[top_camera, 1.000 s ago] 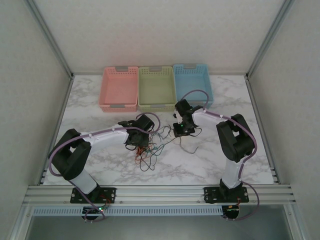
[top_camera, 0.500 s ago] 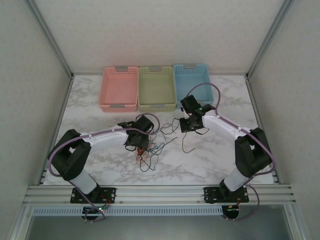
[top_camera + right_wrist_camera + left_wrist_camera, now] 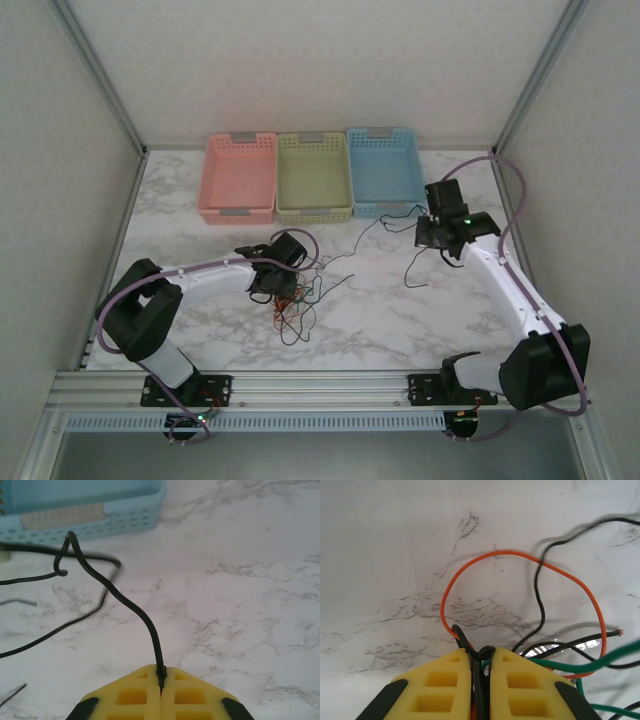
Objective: Untangle the cables
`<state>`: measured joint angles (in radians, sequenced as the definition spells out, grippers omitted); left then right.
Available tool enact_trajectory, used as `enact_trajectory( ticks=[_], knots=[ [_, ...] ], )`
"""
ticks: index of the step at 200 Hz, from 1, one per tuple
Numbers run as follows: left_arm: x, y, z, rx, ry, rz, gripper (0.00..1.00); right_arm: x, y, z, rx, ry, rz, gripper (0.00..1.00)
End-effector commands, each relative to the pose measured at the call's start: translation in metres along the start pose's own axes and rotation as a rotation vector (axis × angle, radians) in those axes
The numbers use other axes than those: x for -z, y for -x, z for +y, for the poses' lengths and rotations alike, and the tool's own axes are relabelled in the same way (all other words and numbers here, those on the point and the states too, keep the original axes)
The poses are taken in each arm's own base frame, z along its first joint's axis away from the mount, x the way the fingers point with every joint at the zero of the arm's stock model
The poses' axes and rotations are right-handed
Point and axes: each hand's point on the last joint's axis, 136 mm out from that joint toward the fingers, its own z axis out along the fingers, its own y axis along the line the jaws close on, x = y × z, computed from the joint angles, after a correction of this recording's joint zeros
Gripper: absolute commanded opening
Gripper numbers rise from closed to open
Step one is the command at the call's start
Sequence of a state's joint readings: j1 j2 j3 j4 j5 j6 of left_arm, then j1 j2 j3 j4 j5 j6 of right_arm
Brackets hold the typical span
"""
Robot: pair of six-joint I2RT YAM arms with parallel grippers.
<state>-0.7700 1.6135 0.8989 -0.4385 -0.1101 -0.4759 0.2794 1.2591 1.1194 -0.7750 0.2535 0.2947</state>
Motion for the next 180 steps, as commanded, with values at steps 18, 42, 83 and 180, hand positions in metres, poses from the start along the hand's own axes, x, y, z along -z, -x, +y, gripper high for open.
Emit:
enact_trajectory(
  ticks=[18,42,83,180],
  knots=[
    [0.003,-0.007,0.005,0.016,0.001,0.025,0.0,0.013,-0.001,0.027,-0.047,0.194,-0.02,0.0],
    [0.002,-0.009,0.007,0.011,0.012,0.032,0.0,0.024,0.008,0.008,-0.041,0.097,-0.06,0.0],
    [-0.003,-0.013,0.007,0.009,0.011,0.047,0.0,0.038,0.015,0.013,-0.082,0.156,-0.103,0.0],
    [0.02,0.003,-0.013,0.016,-0.085,-0.011,0.08,0.029,-0.02,0.051,-0.07,0.378,0.002,0.0]
  ],
)
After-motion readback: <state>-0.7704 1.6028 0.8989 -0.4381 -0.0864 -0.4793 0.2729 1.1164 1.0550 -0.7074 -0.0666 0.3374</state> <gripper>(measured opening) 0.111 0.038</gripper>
